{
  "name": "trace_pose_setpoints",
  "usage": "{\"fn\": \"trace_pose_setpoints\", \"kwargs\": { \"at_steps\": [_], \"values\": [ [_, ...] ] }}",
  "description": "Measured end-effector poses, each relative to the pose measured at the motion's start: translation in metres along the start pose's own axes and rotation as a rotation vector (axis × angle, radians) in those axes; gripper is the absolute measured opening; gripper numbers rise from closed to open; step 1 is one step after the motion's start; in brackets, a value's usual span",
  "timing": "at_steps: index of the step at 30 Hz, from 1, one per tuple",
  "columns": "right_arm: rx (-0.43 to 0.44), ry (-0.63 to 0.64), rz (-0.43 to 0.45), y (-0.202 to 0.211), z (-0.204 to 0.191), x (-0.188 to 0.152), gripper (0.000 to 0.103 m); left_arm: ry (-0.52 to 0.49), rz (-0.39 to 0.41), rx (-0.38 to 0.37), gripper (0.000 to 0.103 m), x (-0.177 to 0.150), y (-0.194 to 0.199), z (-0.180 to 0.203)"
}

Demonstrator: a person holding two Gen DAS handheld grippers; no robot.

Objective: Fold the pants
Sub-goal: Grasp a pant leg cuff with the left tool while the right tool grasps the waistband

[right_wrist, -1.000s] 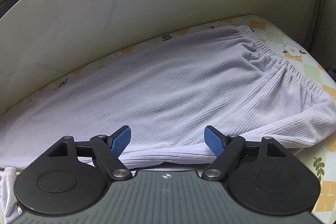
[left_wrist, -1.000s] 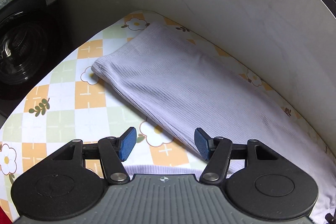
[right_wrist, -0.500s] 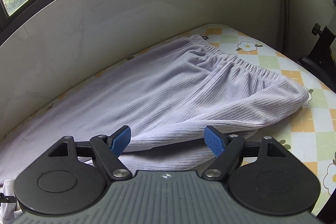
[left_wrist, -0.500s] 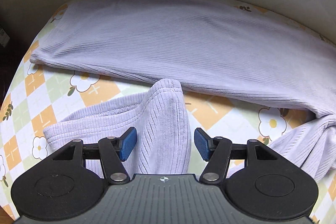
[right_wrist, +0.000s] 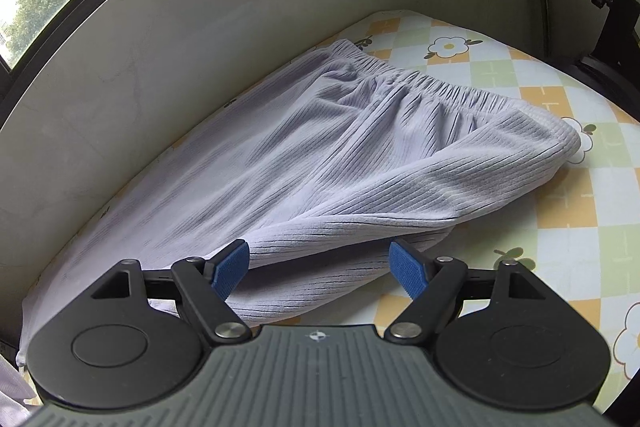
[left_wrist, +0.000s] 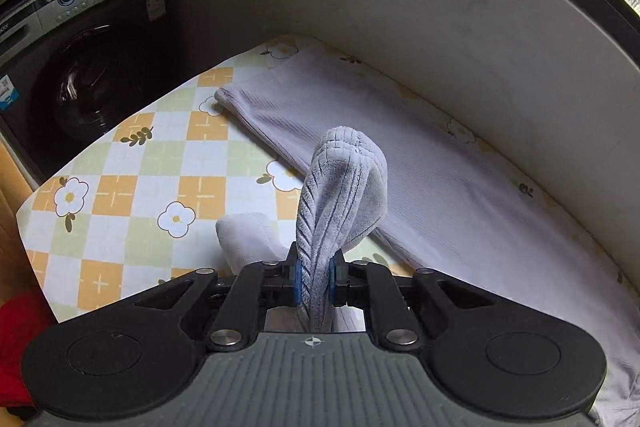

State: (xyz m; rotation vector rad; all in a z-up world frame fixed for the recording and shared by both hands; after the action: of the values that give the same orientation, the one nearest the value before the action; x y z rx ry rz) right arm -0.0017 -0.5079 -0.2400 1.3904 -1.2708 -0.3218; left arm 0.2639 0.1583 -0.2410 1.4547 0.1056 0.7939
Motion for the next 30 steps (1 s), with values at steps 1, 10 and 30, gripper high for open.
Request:
{"fn": "trace_pose_setpoints", "kwargs": {
  "at_steps": [1,10,30],
  "values": [
    [0.011,-0.008,0.000,0.001,0.000,0.001,0.079,0.032,0.035,-0.028,0.013,0.006,0.015,-0.002],
    [0.044,-0.065,0.030,0.015,0.018,0.006,0.079,0.137,0.402,-0.165,0.012,0.025,0.144,0.011],
    [-0.048,-0.184,0.077,0.008,0.101,0.015,0.072,0.240,0.227,-0.017,0.012,0.001,0.103,0.011]
  ]
}}
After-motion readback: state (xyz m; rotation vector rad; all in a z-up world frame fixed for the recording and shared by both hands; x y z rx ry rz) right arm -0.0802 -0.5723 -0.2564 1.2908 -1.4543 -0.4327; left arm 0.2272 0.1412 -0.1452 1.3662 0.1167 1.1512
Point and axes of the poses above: each gripper's, at about its wrist camera, not at the fingertips, and y roughly against the way its jaws point, z to its right, x to its top, the point moved 6 cm from there along -y, roughly the way its jaws point, and after that the axes turned 11 degrees about -z, right-handed, at the moved point
